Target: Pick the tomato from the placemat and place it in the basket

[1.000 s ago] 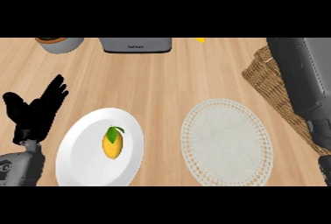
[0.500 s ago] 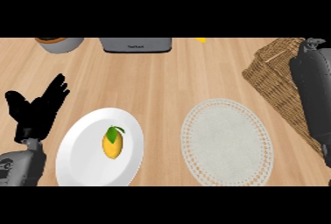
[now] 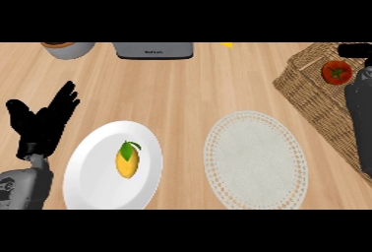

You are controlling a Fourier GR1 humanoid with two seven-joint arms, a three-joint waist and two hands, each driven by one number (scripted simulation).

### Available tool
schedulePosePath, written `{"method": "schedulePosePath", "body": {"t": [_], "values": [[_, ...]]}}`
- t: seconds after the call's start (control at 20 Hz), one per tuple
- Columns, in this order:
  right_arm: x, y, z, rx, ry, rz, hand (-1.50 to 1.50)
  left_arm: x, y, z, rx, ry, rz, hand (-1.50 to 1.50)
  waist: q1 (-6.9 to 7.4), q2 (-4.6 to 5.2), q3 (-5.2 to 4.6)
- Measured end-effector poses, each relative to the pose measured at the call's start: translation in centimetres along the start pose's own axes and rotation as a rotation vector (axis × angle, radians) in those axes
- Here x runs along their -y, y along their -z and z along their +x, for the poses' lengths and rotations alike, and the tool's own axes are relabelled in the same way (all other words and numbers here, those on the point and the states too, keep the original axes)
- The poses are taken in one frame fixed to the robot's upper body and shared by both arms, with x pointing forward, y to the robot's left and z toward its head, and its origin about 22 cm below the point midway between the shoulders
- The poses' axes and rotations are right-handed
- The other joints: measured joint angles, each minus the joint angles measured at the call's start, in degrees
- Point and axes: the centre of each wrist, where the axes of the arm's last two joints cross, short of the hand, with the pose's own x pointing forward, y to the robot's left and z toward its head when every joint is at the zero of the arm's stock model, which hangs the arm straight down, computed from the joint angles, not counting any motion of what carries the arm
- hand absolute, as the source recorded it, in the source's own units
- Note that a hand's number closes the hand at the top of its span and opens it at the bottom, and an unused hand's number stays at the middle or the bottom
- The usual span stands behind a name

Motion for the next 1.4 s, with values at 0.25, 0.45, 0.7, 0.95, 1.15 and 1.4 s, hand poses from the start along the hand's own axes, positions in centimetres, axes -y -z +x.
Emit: {"method": "schedulePosePath", "body": {"t": [0.25, 0.45, 0.7, 0.95, 1.15, 1.4], "values": [[-0.1, 1.2, -0.8, 0.002, 0.045, 0.018, -1.5, 0.3, -0.2, -0.1, 0.0, -0.002, 0.003, 0.0, 0.21, 0.05, 0.02], [0.5, 1.8, -1.3, 0.006, 0.112, -0.017, -1.5, -0.1, -0.1, -0.7, 0.0, -0.003, 0.011, 0.0, 0.09, 0.04, 0.0], [3.1, 3.5, -1.9, -0.062, 0.267, -0.124, -1.5, -0.7, 0.1, -0.8, -0.005, -0.005, 0.024, 0.0, -0.76, -0.19, -0.01], [6.7, 4.5, -4.6, -0.144, 0.414, -0.203, -1.5, -1.5, -0.5, -1.0, -0.015, -0.001, 0.039, 0.0, -1.95, -0.67, -0.03], [10.1, 3.5, -8.5, -0.19, 0.479, -0.186, -1.5, -1.9, -0.8, -1.4, -0.02, -0.002, 0.05, 0.0, -2.81, -0.89, -0.03], [14.9, 1.3, -13.4, -0.207, 0.481, -0.108, -1.5, -2.3, -1.0, -1.5, -0.029, -0.006, 0.063, 0.0, -3.27, -0.86, -0.03]]}}
